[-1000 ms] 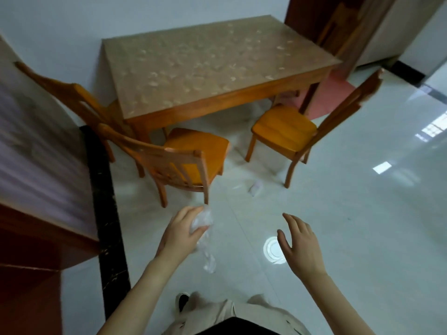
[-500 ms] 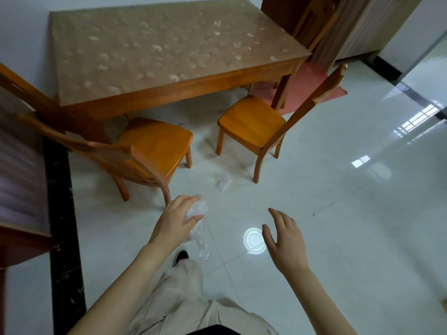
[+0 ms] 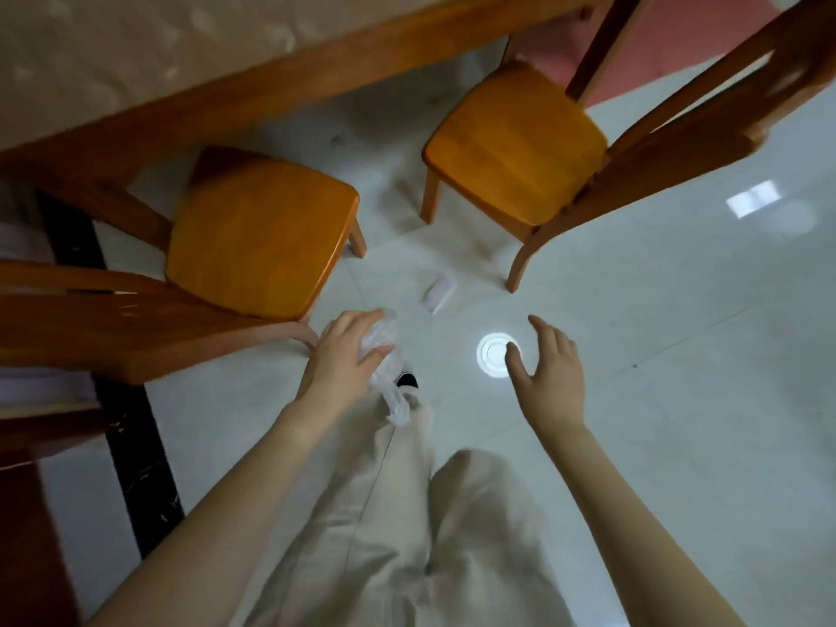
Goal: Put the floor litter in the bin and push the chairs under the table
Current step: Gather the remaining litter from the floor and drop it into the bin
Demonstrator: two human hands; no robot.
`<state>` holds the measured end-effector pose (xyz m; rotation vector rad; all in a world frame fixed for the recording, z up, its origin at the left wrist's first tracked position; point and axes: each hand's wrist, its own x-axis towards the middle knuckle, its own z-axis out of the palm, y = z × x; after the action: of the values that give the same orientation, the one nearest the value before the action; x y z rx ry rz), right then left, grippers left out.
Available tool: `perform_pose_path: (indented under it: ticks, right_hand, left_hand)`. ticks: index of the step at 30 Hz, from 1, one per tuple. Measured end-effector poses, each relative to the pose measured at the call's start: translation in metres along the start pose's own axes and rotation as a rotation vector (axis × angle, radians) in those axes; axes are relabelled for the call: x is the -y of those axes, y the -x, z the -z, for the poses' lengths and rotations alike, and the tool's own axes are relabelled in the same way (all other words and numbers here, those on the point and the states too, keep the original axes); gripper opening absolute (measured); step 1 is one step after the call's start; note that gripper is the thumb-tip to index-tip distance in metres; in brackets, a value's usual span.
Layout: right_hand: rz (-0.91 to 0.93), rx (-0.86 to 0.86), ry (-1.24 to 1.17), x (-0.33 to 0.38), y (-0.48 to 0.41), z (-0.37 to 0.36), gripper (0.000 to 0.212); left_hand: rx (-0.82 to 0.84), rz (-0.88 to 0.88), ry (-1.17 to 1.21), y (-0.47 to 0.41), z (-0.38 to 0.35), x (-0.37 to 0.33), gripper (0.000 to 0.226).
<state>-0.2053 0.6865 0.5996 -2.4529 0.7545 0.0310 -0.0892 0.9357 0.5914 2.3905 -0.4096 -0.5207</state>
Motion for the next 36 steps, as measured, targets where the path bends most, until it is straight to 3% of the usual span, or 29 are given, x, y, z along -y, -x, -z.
perform_pose_path:
  ticks: [6, 13, 21, 27, 32, 36]
  right_hand:
    - [0.116, 0.172, 0.054, -0.056, -0.147, -0.115, 0.049]
    - [0.189, 0.253, 0.066, -0.170, -0.269, -0.331, 0.051]
    - [0.156, 0.285, 0.179, -0.255, -0.353, -0.535, 0.058]
    - [0.068, 0.223, 0.220, -0.258, -0.385, -0.601, 0.059]
    - [-0.012, 0.217, 0.129, -0.260, -0.390, -0.621, 0.046]
    - [0.134, 0.310, 0.028, -0.268, -0.381, -0.616, 0.049]
  left_hand:
    - [-0.015, 0.075, -0.098, -0.148, -0.070, 0.074, 0.048]
    - [-0.060, 0.115, -0.091, -0.300, -0.245, 0.228, 0.045]
    - [-0.098, 0.193, -0.042, -0.375, -0.399, 0.352, 0.045]
    - [-0.084, 0.200, -0.025, -0.369, -0.433, 0.397, 0.045]
    - [-0.086, 0.212, -0.040, -0.366, -0.436, 0.407, 0.045]
    - [-0.072, 0.212, -0.035, -0.363, -0.440, 0.406, 0.046]
